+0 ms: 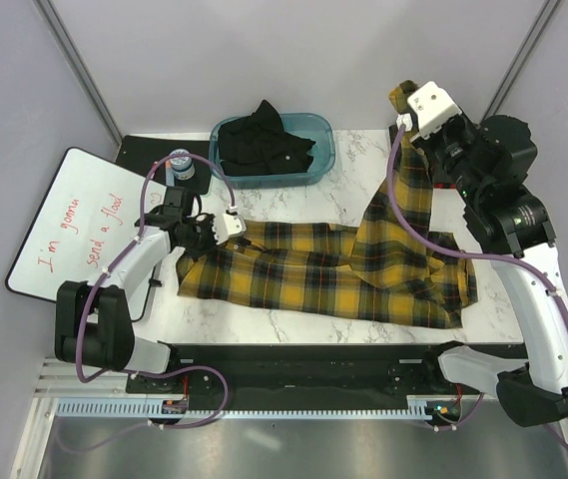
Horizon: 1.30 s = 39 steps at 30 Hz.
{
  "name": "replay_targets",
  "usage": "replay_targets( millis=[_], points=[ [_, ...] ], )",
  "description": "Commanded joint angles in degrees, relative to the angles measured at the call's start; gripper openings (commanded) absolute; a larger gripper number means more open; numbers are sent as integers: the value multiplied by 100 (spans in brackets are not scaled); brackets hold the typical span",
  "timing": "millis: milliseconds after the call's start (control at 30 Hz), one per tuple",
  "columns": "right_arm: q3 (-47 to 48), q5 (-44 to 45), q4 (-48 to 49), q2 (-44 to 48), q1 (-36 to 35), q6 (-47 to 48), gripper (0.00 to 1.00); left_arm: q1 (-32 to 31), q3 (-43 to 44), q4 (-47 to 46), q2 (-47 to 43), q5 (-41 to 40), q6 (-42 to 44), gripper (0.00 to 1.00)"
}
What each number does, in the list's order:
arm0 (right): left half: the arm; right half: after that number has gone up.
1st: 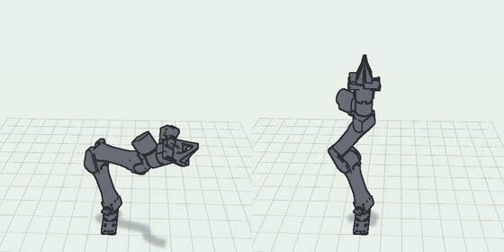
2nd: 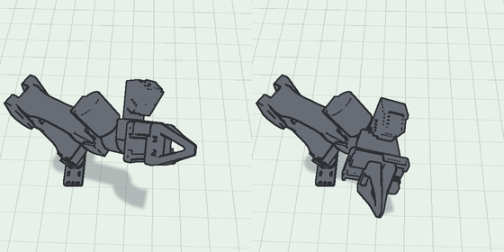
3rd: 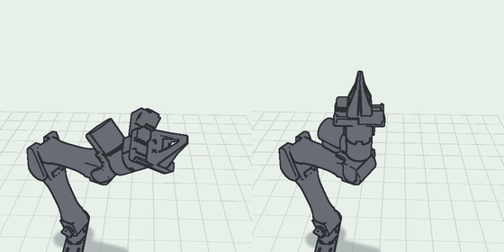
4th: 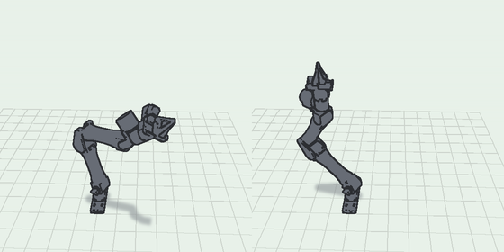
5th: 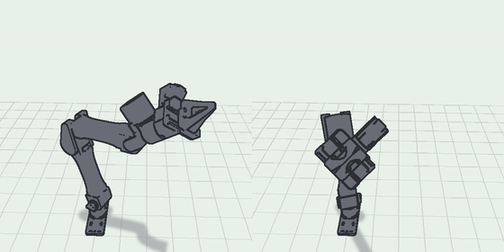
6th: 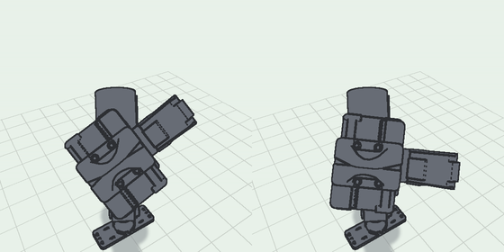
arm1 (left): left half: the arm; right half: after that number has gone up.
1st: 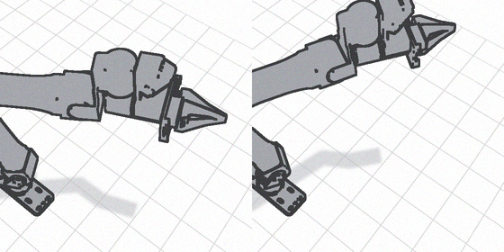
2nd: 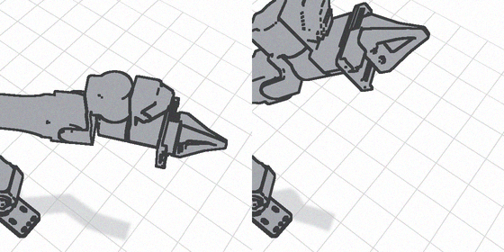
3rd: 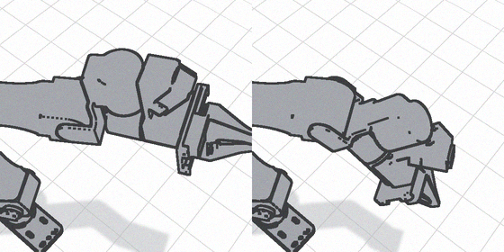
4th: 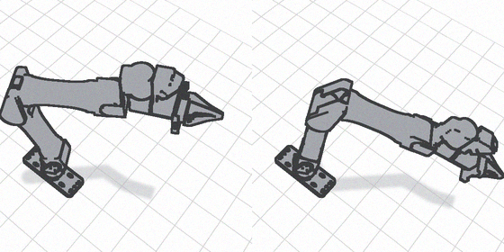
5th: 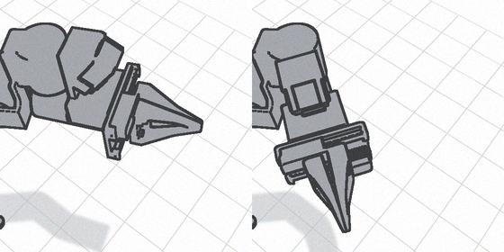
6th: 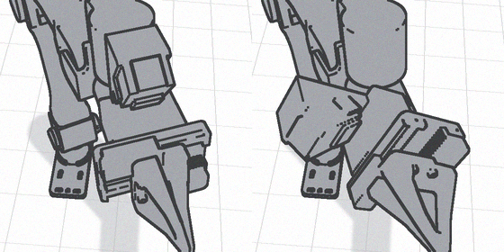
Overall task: Fold and stack the long sleeve shirts
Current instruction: Fold the shirt
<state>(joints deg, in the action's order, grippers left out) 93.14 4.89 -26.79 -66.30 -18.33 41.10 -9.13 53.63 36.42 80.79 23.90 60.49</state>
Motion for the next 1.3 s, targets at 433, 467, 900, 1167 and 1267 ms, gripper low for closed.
replay_targets(
  millis=[433,467,900,1167,1267],
  points=[
    [-402,-734,1185,-892,435,118,0,-37,-239,-971,797,-535,-476,13],
    [-376,-856,1115,-1006,418,83,0,-37,-256,-936,832,-562,-459,17],
    [-226,-1051,-46,-1412,-644,-1297,0,315,719,-496,-151,1274,-2312,76],
    [-235,-1024,-55,-2105,-1673,-2430,0,1130,1045,-206,-240,2643,-3639,81],
    [-191,-1051,-38,-2474,-1981,-2922,0,1588,1018,-127,-213,2848,-3913,83]
  ],
)
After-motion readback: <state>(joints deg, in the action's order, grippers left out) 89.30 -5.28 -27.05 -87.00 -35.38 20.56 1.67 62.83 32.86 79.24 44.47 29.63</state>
